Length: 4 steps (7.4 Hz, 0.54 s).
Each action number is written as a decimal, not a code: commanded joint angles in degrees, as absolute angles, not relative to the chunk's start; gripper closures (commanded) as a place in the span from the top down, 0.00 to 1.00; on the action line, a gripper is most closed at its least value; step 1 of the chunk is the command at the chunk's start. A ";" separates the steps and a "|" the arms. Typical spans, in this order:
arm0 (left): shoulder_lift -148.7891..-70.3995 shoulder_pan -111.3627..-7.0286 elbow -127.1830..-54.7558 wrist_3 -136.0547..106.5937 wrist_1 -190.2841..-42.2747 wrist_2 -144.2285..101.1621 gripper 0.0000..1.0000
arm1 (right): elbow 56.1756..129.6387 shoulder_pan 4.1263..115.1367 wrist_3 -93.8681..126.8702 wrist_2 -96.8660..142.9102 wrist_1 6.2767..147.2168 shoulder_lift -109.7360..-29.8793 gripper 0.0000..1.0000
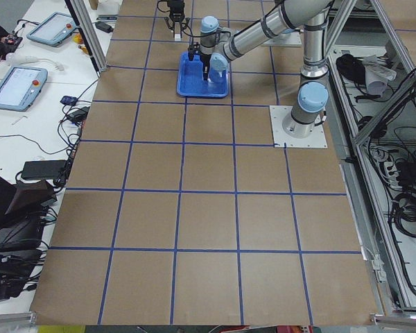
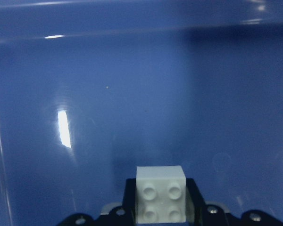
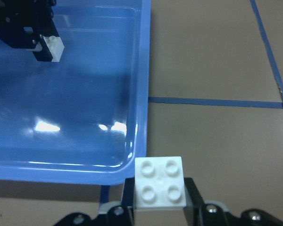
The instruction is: Assemble white blocks and place on blue tray
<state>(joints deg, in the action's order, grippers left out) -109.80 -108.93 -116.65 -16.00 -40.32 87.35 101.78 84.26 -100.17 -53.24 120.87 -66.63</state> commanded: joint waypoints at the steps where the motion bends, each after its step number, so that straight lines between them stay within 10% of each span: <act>1: -110.13 -109.07 -116.54 -16.35 -40.34 87.54 0.27 | 110.09 86.65 -96.35 -52.12 128.11 -70.12 0.00; 3: -110.13 -109.07 -116.63 -16.35 -40.34 88.24 0.82 | 117.39 88.50 -88.47 -52.03 141.87 -70.31 0.00; 4: -110.13 -109.07 -116.63 -16.35 -40.43 88.24 0.84 | 119.86 88.68 -85.81 -52.29 146.99 -70.31 0.00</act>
<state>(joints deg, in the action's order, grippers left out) -110.12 -109.07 -116.59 -16.34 -40.36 88.02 115.95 88.04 -90.11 -52.12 139.37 -70.20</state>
